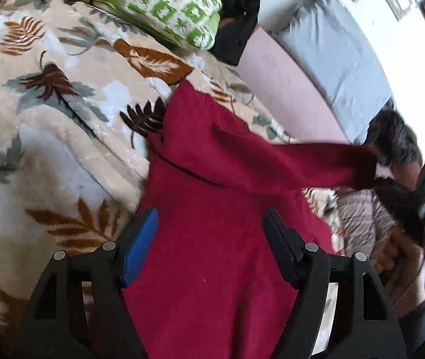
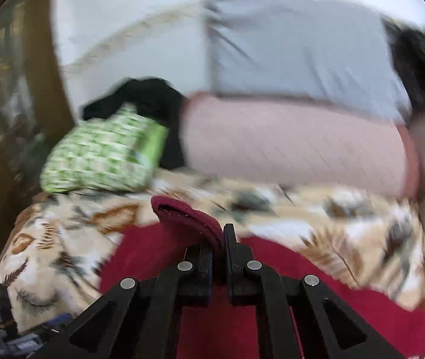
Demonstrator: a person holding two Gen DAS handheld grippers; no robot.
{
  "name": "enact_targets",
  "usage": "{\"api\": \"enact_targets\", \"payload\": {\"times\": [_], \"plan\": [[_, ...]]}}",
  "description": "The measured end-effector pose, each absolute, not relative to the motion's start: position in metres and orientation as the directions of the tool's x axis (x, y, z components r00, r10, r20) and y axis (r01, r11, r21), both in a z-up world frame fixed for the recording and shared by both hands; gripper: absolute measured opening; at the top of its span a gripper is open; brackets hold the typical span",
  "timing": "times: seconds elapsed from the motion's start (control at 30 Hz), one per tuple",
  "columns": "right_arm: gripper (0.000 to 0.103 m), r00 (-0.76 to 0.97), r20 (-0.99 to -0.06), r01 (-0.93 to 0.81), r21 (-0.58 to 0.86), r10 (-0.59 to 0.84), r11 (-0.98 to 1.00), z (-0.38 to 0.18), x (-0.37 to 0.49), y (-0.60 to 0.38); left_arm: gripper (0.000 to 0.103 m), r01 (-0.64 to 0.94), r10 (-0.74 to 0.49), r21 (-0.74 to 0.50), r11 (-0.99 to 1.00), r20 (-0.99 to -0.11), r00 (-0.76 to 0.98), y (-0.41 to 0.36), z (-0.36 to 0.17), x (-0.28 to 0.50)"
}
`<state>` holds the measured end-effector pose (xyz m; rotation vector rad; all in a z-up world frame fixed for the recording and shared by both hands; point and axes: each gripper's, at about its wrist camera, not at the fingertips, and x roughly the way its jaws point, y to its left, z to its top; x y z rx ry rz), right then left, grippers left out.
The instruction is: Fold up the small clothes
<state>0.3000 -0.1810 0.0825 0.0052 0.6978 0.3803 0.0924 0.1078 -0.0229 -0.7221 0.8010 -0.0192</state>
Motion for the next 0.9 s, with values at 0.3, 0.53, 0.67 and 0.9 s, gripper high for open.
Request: {"api": "enact_targets", "payload": {"times": [0.3,0.53,0.67,0.9], "plan": [[0.006,0.585,-0.733,-0.161,0.315,0.348,0.935,-0.016,0.326,-0.274,0.072,-0.298,-0.243,-0.557,0.775,-0.698,0.674,0.109,-0.037,0.102],[0.007,0.513,-0.750,-0.011,0.481,0.418,0.877,-0.064,0.341,-0.312,0.072,-0.254,-0.213,-0.537,0.805,-0.660,0.721,0.104,-0.020,0.157],[0.007,0.595,-0.689,0.053,0.547,0.413,0.835,-0.054,0.328,-0.336,0.072,-0.160,-0.187,-0.435,0.886,-0.652,0.735,0.088,-0.011,0.217],[0.008,0.624,-0.650,-0.173,0.425,0.433,0.888,-0.025,0.296,-0.288,0.070,-0.253,0.031,-0.142,0.957,-0.817,0.575,0.095,-0.071,0.297]]}}
